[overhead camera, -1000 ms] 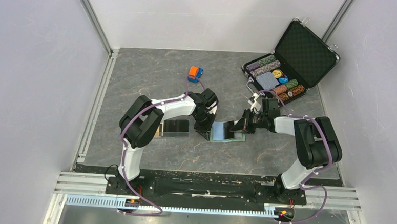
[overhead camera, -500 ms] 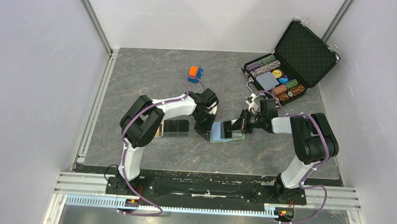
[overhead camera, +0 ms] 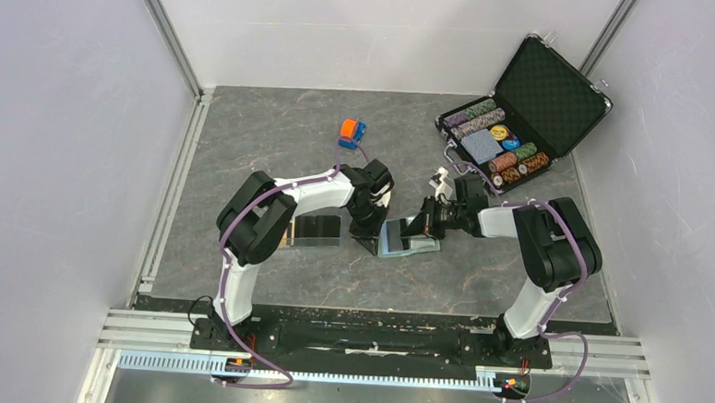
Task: Put the credit cards into the card holder
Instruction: Insert the credit card into the card holder.
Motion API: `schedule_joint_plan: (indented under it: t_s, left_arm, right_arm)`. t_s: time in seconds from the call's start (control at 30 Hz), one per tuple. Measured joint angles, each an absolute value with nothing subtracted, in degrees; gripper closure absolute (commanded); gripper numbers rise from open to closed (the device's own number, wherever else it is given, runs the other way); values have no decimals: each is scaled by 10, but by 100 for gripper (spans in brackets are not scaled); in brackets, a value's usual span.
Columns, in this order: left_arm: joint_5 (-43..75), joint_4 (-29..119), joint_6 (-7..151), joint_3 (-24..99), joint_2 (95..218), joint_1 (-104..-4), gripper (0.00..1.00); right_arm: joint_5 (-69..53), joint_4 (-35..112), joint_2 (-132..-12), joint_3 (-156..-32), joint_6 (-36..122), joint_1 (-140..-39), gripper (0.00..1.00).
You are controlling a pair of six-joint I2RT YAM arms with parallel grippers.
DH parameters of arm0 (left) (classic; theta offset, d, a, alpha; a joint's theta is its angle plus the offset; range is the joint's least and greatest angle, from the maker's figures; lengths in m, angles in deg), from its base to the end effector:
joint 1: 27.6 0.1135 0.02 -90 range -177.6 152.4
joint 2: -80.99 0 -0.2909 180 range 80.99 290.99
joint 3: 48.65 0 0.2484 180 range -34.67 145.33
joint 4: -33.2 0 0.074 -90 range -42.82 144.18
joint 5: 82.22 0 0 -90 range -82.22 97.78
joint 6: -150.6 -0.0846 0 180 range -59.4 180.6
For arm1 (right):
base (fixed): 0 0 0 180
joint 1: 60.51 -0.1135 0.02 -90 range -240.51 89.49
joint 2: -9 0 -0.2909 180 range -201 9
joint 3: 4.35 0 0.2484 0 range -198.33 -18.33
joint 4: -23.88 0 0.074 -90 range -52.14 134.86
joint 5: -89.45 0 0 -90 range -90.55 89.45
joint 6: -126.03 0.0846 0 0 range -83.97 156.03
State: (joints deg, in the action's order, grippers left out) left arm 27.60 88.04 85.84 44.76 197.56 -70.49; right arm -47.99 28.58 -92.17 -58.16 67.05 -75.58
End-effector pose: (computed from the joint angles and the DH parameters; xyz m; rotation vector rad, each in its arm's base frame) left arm 0.2812 -0.3004 0.1257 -0.5245 -3.0124 0.6225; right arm 0.2979 0.1447 0.1127 -0.0273 2.5513 1.3595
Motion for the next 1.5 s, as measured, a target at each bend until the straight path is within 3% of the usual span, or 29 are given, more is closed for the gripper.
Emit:
schedule_joint_plan:
  t_s: [0.27, 0.87, 1.03, 1.2, 1.37, 1.5]
  left_arm:
    - [278, 891, 858, 448, 1976, -705, 98]
    - [272, 903, 858, 458, 1980, -708, 96]
    - [261, 903, 852, 460, 1978, -709, 78]
    - [220, 901, 848, 460, 1957, -708, 53]
    - [172, 902, 848, 460, 1899, -708, 36]
    - [142, 894, 848, 459, 1841, -704, 31]
  right_arm:
    - [-454, 309, -931, -604, 664, -789, 72]
    - [-449, 393, -931, -667, 648, -822, 32]
    - [-454, 414, -928, -681, 644, -826, 13]
    - [-435, 460, -919, -702, 622, -833, 2]
    - [-399, 520, -913, -723, 591, -833, 2]
    - [-375, 555, -908, -734, 569, -835, 2]
